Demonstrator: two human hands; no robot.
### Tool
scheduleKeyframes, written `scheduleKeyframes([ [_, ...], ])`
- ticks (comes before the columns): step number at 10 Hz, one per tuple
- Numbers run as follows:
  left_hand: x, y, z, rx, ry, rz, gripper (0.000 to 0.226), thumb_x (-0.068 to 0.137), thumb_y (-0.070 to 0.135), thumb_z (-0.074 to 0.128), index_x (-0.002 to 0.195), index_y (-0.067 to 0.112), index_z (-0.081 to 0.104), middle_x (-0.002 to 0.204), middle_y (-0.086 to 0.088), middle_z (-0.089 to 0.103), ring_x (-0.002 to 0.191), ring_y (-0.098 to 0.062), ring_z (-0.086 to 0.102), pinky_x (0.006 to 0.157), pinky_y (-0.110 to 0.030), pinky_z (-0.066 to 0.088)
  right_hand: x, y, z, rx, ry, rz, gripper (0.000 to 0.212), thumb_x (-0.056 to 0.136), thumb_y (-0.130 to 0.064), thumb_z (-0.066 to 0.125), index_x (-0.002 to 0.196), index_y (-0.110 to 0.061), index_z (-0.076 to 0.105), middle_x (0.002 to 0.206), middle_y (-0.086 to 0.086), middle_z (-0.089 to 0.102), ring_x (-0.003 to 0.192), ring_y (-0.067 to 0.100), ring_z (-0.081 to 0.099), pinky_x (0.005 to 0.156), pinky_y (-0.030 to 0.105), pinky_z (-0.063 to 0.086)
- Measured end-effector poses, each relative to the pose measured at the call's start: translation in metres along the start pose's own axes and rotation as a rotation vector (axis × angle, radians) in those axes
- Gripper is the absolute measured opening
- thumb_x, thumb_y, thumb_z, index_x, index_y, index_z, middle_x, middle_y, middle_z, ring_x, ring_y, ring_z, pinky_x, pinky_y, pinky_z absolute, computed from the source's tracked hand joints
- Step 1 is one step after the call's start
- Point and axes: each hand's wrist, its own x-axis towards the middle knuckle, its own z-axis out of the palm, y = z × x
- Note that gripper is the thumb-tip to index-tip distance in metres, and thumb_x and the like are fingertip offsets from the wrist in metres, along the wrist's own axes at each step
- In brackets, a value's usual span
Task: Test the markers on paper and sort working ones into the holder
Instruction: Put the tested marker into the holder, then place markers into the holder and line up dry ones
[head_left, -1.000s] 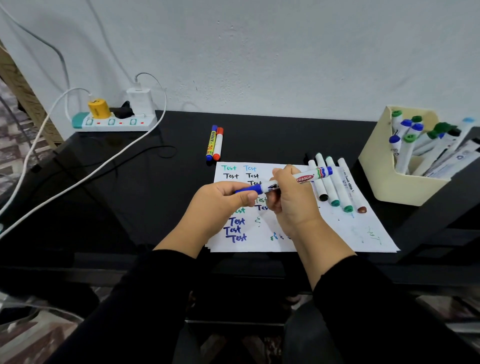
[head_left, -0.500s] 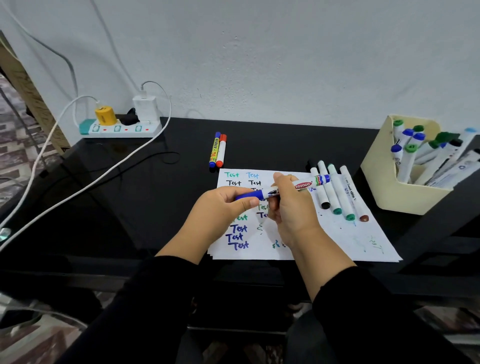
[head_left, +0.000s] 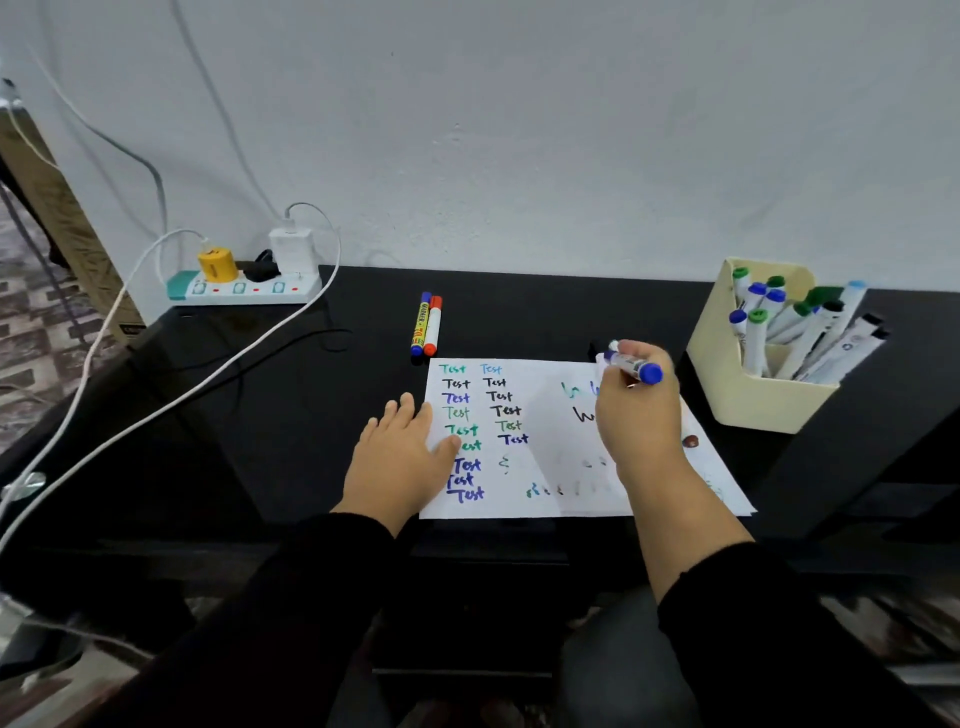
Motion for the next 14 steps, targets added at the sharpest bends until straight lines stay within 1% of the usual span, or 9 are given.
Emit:
scheduleKeyframes([
  [2, 0.001, 0.002, 0.000, 0.030, -0.006, -0.006, 0.064, 0.097, 0.051, 0.023, 0.150, 0.016, 0.012, 0.158, -0.006, 0.003, 0.145, -0.020, 0.003, 0.117, -0.037, 0.005, 0.004, 0.000, -0.031, -0.219, 0.278, -0.110, 0.050, 0.085, 0.009, 0.045, 0.132, -0.007, 0.039, 0.136, 0.015, 0.032, 0.120, 0.028, 0.039, 0.094, 0.030, 0.040],
  [3, 0.000, 0.003, -0.002, 0.028, -0.009, -0.006, 0.064, 0.097, 0.051, 0.022, 0.150, 0.016, 0.012, 0.158, -0.005, 0.003, 0.145, -0.020, 0.003, 0.117, -0.037, 0.005, 0.014, 0.003, -0.040, -0.316, 0.317, -0.134, 0.054, 0.083, 0.010, 0.046, 0.133, -0.006, 0.035, 0.139, 0.019, 0.028, 0.123, 0.033, 0.035, 0.098, 0.035, 0.038],
  [4, -0.002, 0.004, -0.002, 0.037, -0.018, -0.011, 0.064, 0.097, 0.050, 0.021, 0.150, 0.017, 0.011, 0.158, -0.005, 0.003, 0.145, -0.020, 0.003, 0.117, -0.037, 0.004, 0.024, 0.006, -0.050, -0.410, 0.323, -0.121, 0.050, 0.086, 0.006, 0.044, 0.134, -0.004, 0.034, 0.141, 0.020, 0.028, 0.123, 0.035, 0.035, 0.094, 0.032, 0.034],
  [6, -0.003, 0.005, -0.004, 0.038, -0.018, -0.007, 0.063, 0.097, 0.050, 0.022, 0.150, 0.017, 0.010, 0.158, -0.005, 0.002, 0.145, -0.020, 0.002, 0.117, -0.036, 0.004, 0.053, 0.018, -0.063, -0.628, 0.240, -0.051, 0.041, 0.097, -0.007, 0.040, 0.135, 0.005, 0.032, 0.143, 0.025, 0.031, 0.129, 0.037, 0.035, 0.105, 0.038, 0.030],
  [9, 0.001, 0.007, -0.005, 0.069, -0.041, -0.035, 0.064, 0.097, 0.051, 0.022, 0.150, 0.018, 0.009, 0.158, -0.004, 0.001, 0.145, -0.019, 0.002, 0.117, -0.037, 0.005, 0.082, 0.021, -0.076, -0.748, 0.123, 0.120, 0.058, 0.096, -0.011, 0.049, 0.143, 0.008, 0.021, 0.149, 0.025, 0.026, 0.134, 0.036, 0.034, 0.107, 0.040, 0.032],
  [10, 0.000, 0.007, -0.005, 0.072, -0.048, -0.038, 0.064, 0.097, 0.051, 0.022, 0.150, 0.018, 0.009, 0.158, -0.004, 0.001, 0.145, -0.019, 0.002, 0.117, -0.037, 0.005, 0.080, 0.022, -0.075, -0.636, 0.172, 0.086, 0.055, 0.094, -0.010, 0.050, 0.140, 0.003, 0.022, 0.144, 0.025, 0.033, 0.128, 0.039, 0.040, 0.103, 0.044, 0.038],
  [12, 0.000, 0.007, -0.006, 0.057, -0.057, -0.040, 0.064, 0.097, 0.051, 0.022, 0.150, 0.018, 0.008, 0.158, -0.003, 0.000, 0.145, -0.018, 0.001, 0.117, -0.036, 0.004, 0.063, 0.019, -0.068, -0.481, 0.241, 0.095, 0.050, 0.095, -0.010, 0.049, 0.136, -0.001, 0.022, 0.136, 0.021, 0.042, 0.117, 0.036, 0.050, 0.082, 0.036, 0.043],
  [13, -0.001, 0.007, -0.006, 0.048, -0.048, -0.032, 0.064, 0.097, 0.051, 0.022, 0.150, 0.018, 0.009, 0.158, -0.003, 0.001, 0.145, -0.018, 0.002, 0.117, -0.036, 0.004, 0.055, 0.020, -0.061, -0.410, 0.206, 0.123, 0.046, 0.094, -0.015, 0.046, 0.134, -0.001, 0.026, 0.128, 0.022, 0.047, 0.111, 0.038, 0.053, 0.085, 0.037, 0.046],
  [14, 0.000, 0.006, -0.006, 0.041, -0.057, -0.036, 0.065, 0.097, 0.051, 0.022, 0.150, 0.018, 0.008, 0.158, -0.003, 0.000, 0.145, -0.018, 0.001, 0.117, -0.036, 0.004, 0.047, 0.019, -0.056, -0.390, 0.100, 0.071, 0.037, 0.091, -0.027, 0.043, 0.117, 0.000, 0.042, 0.110, 0.020, 0.055, 0.095, 0.038, 0.057, 0.085, 0.047, 0.050],
])
